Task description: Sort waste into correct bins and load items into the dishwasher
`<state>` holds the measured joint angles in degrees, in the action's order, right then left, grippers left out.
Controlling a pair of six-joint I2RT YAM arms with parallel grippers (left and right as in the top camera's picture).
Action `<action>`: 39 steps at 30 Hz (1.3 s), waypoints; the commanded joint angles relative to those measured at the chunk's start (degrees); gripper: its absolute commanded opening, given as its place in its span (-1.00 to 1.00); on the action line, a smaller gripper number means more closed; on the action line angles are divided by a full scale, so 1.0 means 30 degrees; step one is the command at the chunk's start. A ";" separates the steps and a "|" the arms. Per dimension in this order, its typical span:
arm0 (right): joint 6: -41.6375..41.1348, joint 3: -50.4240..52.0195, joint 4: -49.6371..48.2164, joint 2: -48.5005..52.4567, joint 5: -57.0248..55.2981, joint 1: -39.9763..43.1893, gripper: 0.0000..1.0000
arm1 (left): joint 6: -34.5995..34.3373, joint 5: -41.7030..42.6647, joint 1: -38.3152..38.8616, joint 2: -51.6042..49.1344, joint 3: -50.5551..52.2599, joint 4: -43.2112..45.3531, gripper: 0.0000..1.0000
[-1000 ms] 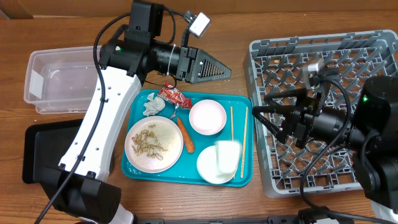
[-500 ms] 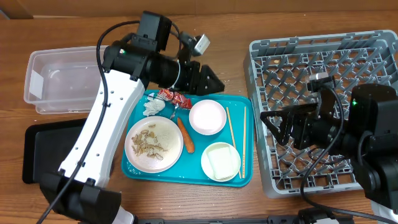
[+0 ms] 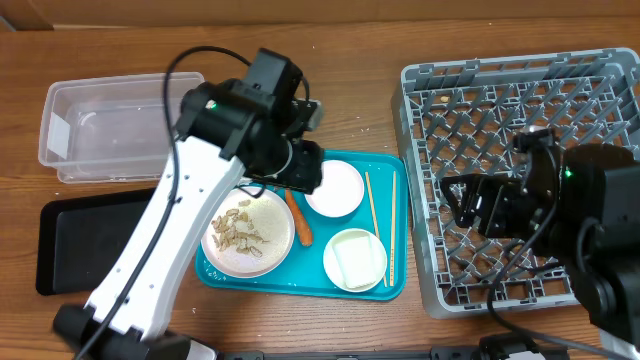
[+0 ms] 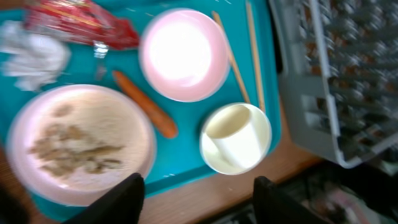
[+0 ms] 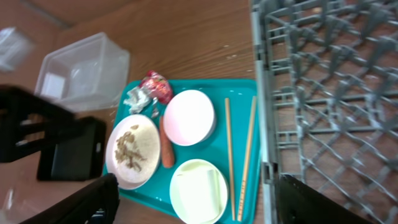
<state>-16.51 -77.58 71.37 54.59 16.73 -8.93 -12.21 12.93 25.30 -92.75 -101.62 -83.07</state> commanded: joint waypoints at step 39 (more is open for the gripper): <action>-0.0372 -0.1042 0.0044 -0.2280 -0.2076 0.0095 1.00 | 0.9683 0.9202 0.1763 -0.0058 0.8393 0.4299 0.50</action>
<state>-17.58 -79.72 71.59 47.90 11.11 -8.93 7.94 32.05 27.97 -89.65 -77.23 -71.13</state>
